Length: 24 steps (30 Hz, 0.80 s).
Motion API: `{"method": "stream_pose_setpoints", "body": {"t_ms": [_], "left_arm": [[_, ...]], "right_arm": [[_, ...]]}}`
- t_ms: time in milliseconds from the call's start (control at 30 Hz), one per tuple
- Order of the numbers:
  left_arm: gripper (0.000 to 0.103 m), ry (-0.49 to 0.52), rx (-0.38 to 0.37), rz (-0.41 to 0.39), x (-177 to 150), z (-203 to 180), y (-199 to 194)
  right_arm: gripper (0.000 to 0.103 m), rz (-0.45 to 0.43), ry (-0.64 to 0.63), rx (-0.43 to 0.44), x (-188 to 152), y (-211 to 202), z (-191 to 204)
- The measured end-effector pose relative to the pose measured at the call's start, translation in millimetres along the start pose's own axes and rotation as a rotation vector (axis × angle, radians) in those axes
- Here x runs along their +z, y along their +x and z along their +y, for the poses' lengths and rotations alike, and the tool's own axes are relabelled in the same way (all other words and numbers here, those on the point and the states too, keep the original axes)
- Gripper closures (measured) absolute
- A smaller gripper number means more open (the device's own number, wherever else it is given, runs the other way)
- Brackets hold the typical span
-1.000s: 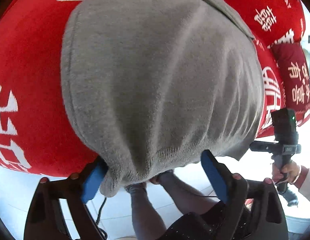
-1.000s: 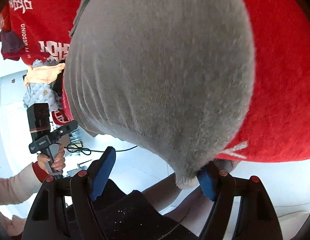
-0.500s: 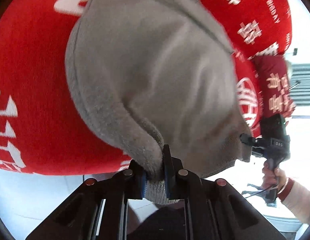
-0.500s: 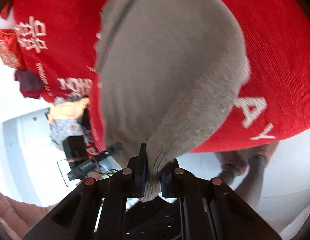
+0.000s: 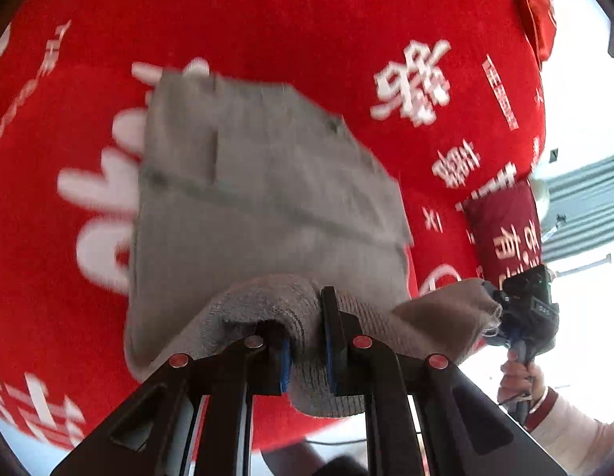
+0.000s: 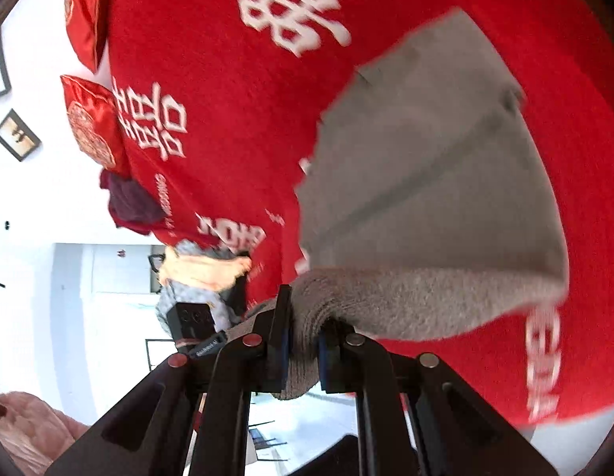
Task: Fold small clothes
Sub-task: 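Lift the hem with both grippers and fold it toward the collar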
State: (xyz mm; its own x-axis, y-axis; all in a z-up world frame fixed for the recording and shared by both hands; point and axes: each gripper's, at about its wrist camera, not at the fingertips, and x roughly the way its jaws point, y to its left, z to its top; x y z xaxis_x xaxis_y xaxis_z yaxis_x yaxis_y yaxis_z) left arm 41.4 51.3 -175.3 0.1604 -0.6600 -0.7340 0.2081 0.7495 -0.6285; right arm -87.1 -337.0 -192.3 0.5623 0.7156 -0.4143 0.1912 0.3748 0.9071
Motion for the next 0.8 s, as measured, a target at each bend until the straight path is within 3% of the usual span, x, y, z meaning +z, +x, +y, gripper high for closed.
{"method": "stream_pose_setpoints", "body": {"t_ms": [200,333,500,667,733,800], "left_arm": [[0.089,-0.013,0.053,-0.097,80,3,26],[0.089,-0.012,0.123,-0.123,126,10,63],[0.089,-0.049,0.226,-0.095,152,32,111],[0.088,-0.102,0.338,-0.01,161,46,142],[0.083,-0.089,0.346,-0.021,161,40,134],[0.07,-0.059,0.365,-0.032,162,30,124]], "right_arm": [[0.092,0.016,-0.071,-0.012,104,23,18],[0.091,0.042,-0.056,-0.045,162,48,-1],[0.091,0.091,-0.017,-0.144,209,91,-42],[0.087,0.125,0.047,-0.249,228,121,-80],[0.079,0.123,0.076,-0.237,231,123,-83],[0.044,0.111,0.057,-0.199,232,119,-75]]}}
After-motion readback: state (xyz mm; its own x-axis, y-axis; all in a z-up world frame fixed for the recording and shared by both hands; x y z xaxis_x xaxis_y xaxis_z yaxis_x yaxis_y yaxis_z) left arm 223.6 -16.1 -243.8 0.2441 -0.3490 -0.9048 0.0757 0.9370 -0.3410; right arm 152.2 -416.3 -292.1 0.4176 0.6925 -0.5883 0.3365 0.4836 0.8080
